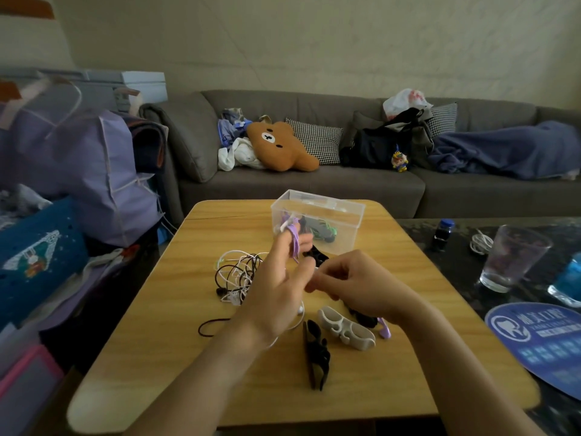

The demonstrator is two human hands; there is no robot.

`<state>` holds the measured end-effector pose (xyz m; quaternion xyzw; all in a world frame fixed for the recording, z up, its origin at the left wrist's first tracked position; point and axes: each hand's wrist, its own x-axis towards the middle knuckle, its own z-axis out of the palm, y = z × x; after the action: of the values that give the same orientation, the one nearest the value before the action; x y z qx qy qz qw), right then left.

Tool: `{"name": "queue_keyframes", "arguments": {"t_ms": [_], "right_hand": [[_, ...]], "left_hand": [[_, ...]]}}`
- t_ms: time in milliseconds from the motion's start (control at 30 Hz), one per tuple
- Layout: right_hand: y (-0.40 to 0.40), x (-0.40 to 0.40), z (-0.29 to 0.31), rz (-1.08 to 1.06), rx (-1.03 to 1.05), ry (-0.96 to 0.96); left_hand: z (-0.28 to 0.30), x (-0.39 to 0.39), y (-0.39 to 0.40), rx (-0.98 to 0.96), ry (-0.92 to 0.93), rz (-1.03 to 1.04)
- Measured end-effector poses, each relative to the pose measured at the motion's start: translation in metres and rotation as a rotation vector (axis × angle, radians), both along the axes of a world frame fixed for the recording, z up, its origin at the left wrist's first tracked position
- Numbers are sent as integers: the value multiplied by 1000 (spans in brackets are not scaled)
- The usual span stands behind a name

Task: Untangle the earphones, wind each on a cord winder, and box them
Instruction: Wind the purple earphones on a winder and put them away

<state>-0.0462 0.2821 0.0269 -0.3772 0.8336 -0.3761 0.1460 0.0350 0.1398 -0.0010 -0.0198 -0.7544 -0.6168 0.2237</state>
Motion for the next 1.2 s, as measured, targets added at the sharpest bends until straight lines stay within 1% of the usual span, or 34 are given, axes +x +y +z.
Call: {"name": "queue_keyframes", "arguments": {"t_ms": [67,133,200,267,367,433,467,533,600,667,700,767,800,867,967,1067,1133,1200], "right_hand": [[2,-1,4,-22,-94,-18],[6,0,8,-13,-137,-63],[7,1,8,8,-107,-66],[7,1,7,-8,-71,-14],[7,2,7,-67,-114,85],[9,0,8,-128,-165,142],[11,-2,9,-149,-196,147],[13,-3,10,-171,-236,143],[14,-2,9,-183,-231,149],[12,-1,8,-205,-225,175],[12,-1,8,-222,-243,179],[11,0,10,-230,-279,168],[11,1,10,-222,-276,163],[10,2,10,-194,-224,166],[5,6,10,-115,-79,177],[1,13,10,-36,-51,166],[-3,18,10,24,-53,162],[-5,21,9,49,-128,172]], "left_hand": [[-3,2,-1,-218,-42,12],[-3,4,-2,-335,-38,-13],[-2,2,-3,-380,-30,-11],[-1,2,-3,-424,-32,17],[-1,2,-6,-478,-45,75],[-1,2,-8,-449,-62,107],[-1,2,-7,-378,-66,108],[3,2,-6,-106,-89,89],[9,1,-7,257,-116,90],[13,-1,-11,696,-91,152],[14,-2,-16,868,-63,192],[17,-2,-25,1080,0,236],[18,-2,-29,1139,20,243],[18,-2,-35,1200,25,234],[17,1,-35,1178,11,149],[17,1,-24,1045,-8,26],[17,-1,-15,870,7,20],[14,-3,-7,622,6,87]]}}
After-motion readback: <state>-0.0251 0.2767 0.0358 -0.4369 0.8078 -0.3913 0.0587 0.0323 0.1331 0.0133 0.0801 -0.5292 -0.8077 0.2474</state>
